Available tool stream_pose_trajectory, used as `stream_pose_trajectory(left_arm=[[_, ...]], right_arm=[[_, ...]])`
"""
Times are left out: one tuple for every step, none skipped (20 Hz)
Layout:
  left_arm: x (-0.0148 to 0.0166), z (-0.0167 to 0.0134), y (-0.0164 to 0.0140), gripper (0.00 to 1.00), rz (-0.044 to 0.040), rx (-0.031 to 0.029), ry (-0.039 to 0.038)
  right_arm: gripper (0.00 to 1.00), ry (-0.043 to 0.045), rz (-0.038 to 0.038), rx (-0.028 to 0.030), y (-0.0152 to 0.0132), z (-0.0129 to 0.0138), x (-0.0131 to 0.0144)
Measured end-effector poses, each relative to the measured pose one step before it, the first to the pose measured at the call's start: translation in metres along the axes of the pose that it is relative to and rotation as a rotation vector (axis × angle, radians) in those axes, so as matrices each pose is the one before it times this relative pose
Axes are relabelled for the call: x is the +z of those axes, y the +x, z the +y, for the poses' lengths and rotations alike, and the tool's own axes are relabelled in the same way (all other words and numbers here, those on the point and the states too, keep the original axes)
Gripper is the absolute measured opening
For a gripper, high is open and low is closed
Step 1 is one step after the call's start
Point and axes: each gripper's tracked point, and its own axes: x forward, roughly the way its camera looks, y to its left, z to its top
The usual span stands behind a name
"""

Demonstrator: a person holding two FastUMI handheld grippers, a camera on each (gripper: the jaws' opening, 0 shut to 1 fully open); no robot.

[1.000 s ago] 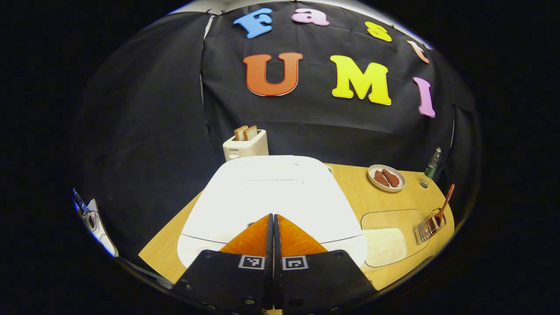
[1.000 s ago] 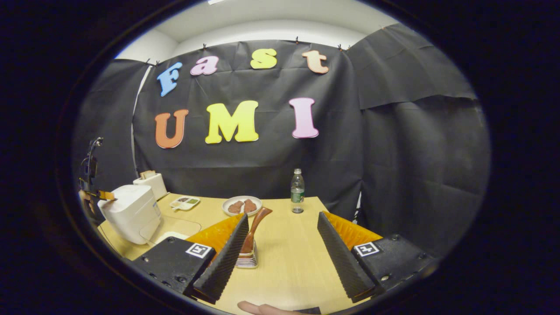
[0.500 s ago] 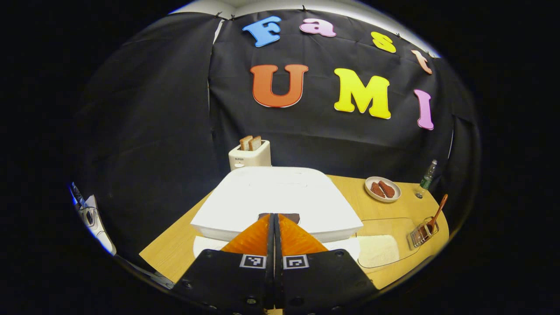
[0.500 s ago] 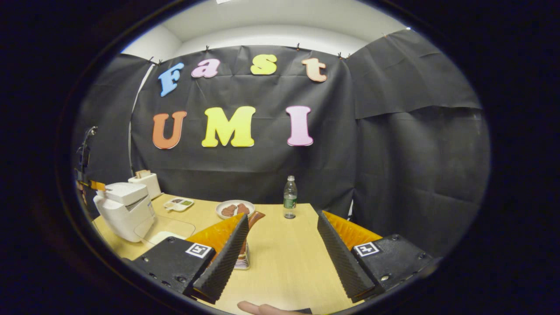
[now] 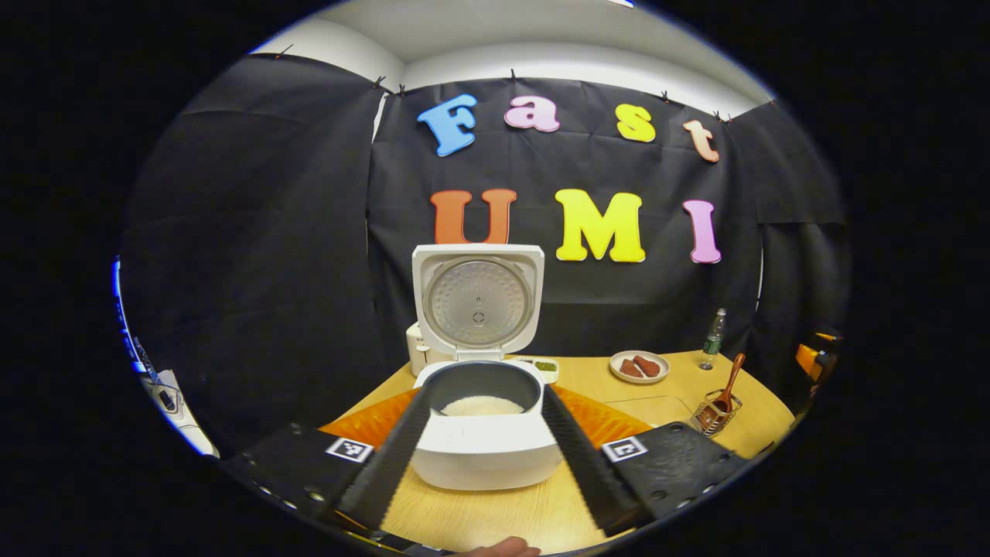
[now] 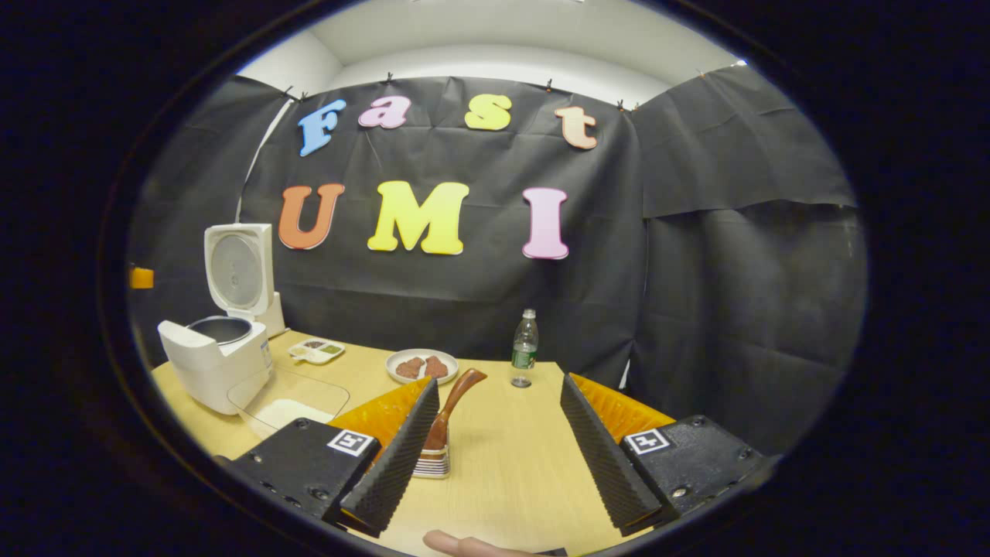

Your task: Close the left gripper, press the button to open the rice cooker; take a wooden spoon from the chopstick holder with the right hand, scoop a spoonful of rice and pour it into the rice cooker, then put the wooden spoon back into the chopstick holder.

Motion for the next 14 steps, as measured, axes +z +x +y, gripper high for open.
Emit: stream_pose_trajectory(left_arm=[[0.00223, 0.00274, -0.00848, 0.95, -0.01778, 0.01439, 0.00384], [0.00192, 0.00228, -0.00770, 0.95, -0.01213, 0.00953, 0.00422], [0.00307, -0.00226, -0.00933, 0.95, -0.01653, -0.00597, 0.00128], [0.00083, -0.00303, -0.00981, 0.95, -0.00946, -0.00322, -0.00179], [-0.00098, -0.00138, -0.00902, 0.95, -0.00485, -0.00339, 0.00051], [-0.00131, -0.00384, -0.00586, 0.95, -0.00981, -0.00974, 0.00489], [-0.00327, -0.00360, -0.00729, 0.95, 0.00067, -0.01124, 0.00768], [-0.00679, -0.00368, -0.00774, 0.95, 0.00797, -0.01323, 0.00689], [-0.00510, -0.00372, -0.00570, 0.95, 0.00014, -0.01174, -0.00191], [-0.00400, -0.00112, -0.00563, 0.95, 0.00011, -0.00254, -0.00545], [-0.00586, -0.00203, -0.00505, 0.95, -0.00165, -0.00507, -0.00244], [-0.00394, 0.00106, -0.00306, 0.96, -0.00652, 0.00604, -0.00063], [-0.00228, 0.00291, -0.00330, 0.96, -0.01530, 0.01108, 0.00382], [-0.00183, 0.00187, -0.00361, 0.96, -0.01182, 0.00815, 0.00249]], right_arm=[[1.00, 0.02045, 0.02087, 0.01157, 0.00690, 0.00519, -0.00602], [1.00, 0.01672, 0.01140, 0.01048, 0.00795, 0.00452, -0.00601], [0.99, 0.01345, -0.00091, 0.00487, 0.00936, 0.00318, -0.00154], [1.00, 0.00390, 0.00607, 0.00400, 0.01225, 0.00155, -0.00392], [1.00, 0.01189, 0.01721, 0.00322, 0.01177, 0.00202, -0.00693], [0.99, 0.00153, 0.00955, 0.01246, 0.01198, 0.00360, -0.00684], [1.00, -0.00730, 0.00093, 0.01300, 0.01173, 0.00406, -0.00336], [1.00, -0.00359, -0.00062, 0.00761, 0.01176, 0.00111, -0.00337], [1.00, 0.00804, 0.00332, 0.00741, 0.01113, 0.00080, -0.00478], [1.00, 0.01982, 0.01720, 0.01481, 0.01207, 0.00272, -0.00817], [1.00, 0.01933, 0.03015, 0.01821, 0.01254, 0.00418, -0.00962], [0.99, 0.01902, 0.02718, 0.01305, 0.01226, 0.00247, -0.00977], [1.00, 0.01456, 0.02334, 0.00705, 0.01199, 0.00071, -0.00709], [1.00, 0.00949, 0.01952, 0.00091, 0.01271, -0.00046, -0.00485]])
